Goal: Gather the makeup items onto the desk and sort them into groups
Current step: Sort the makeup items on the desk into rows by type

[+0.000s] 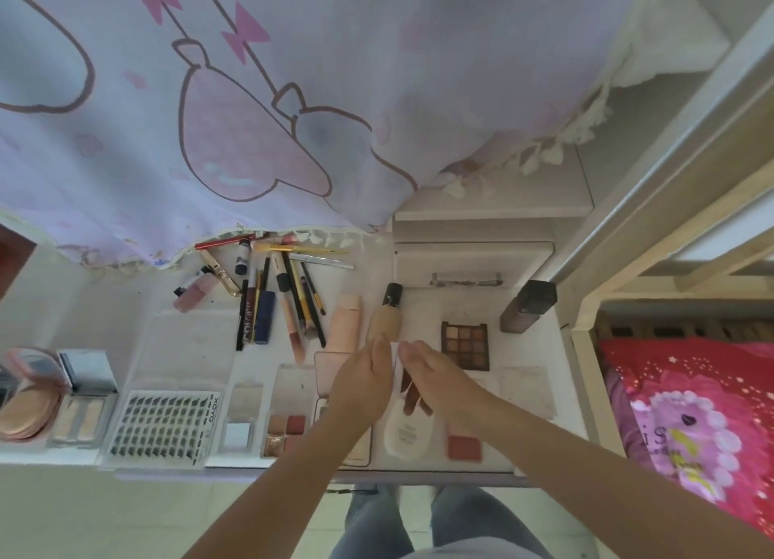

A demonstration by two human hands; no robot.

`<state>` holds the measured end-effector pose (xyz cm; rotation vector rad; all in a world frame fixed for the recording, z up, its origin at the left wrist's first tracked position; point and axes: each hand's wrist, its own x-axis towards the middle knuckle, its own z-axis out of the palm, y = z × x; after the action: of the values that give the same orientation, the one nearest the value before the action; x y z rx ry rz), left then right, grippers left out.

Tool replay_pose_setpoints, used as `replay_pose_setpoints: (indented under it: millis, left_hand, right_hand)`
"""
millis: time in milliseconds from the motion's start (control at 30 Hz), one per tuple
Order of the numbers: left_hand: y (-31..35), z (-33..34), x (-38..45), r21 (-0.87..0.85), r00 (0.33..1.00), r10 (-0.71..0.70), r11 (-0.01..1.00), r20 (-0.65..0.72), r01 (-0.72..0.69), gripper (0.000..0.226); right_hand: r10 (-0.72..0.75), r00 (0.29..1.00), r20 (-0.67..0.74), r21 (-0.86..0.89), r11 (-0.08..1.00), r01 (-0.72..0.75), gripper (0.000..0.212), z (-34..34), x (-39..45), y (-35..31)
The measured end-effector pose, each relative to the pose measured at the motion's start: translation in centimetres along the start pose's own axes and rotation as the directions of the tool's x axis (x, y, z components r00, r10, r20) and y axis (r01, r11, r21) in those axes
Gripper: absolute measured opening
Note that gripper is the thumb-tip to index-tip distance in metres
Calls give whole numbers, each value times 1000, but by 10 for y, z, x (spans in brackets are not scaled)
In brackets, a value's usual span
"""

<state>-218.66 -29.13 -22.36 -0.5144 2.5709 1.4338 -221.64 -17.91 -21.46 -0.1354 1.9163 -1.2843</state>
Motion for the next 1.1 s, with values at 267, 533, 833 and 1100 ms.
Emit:
replay_pose_setpoints:
  millis: [267,533,833,1100]
  left_hand:
    - [-14,-17,23,-237,805,-460,792,375,563,62]
    - [-7,-32,43,-381,710,-335,663,620,645,41]
    - [13,-33,86,-193,678,-297,814,672,547,22]
    - [31,1,121,12,773,-355,912,525,410,25]
  right_hand:
    - [-235,971,-55,-318,926,205,39,6,-2,-2]
    - [-282,919,-275,-225,948,223,40,0,-8,6]
    - [-187,780,-597,-131,982,136,42,-24,-4,25]
    - [-140,853,-502,-473,871,-136,35,-21,28,42]
